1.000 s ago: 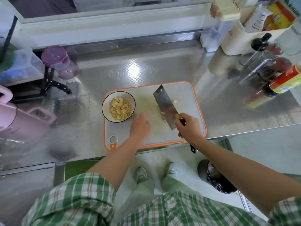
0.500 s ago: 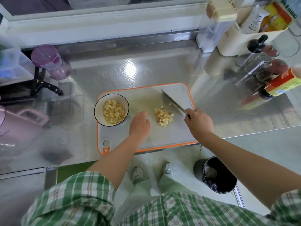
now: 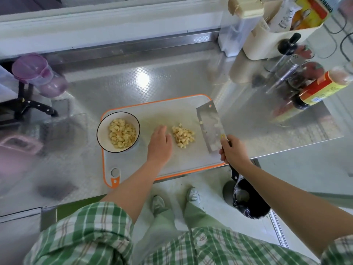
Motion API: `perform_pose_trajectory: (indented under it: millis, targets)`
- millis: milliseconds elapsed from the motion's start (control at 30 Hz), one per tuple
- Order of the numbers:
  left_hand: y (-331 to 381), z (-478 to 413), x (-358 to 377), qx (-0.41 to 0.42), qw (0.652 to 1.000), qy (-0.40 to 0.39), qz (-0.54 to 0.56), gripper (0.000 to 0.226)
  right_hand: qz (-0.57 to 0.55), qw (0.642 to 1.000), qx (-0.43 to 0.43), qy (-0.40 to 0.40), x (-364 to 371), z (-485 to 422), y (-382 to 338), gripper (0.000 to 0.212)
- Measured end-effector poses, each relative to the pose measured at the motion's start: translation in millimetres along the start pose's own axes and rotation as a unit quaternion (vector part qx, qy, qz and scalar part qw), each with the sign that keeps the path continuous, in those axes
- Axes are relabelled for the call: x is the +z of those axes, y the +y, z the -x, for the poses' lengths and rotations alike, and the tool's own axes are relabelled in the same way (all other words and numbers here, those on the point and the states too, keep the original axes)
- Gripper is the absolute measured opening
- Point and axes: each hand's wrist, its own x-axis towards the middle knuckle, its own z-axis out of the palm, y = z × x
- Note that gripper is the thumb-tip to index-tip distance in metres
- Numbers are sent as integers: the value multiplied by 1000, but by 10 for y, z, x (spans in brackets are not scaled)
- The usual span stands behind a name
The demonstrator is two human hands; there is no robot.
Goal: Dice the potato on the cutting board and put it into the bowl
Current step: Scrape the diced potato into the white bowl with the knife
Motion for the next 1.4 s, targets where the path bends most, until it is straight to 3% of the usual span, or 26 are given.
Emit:
perform_pose_trajectory:
  millis: [367,633,967,1233,1400]
  targets:
    - [-4,-183,425,49,996,45,62,64,56,998,-10,-27,343,229,121,29]
    - [188,-319,735,61,986,116,107,54,65,997,-45,-26,504,232,79,34]
    - [368,-363,897,109,977,131,131,51,45,997,-60,-28,593,238,39,39]
    - [444,-385,856,126,974,143,120,42,-42,995,9,-87,513,227,-72,35]
    - [584,-381,610,100,968,154,168,44,-44,993,4,-105,429,176,-158,32]
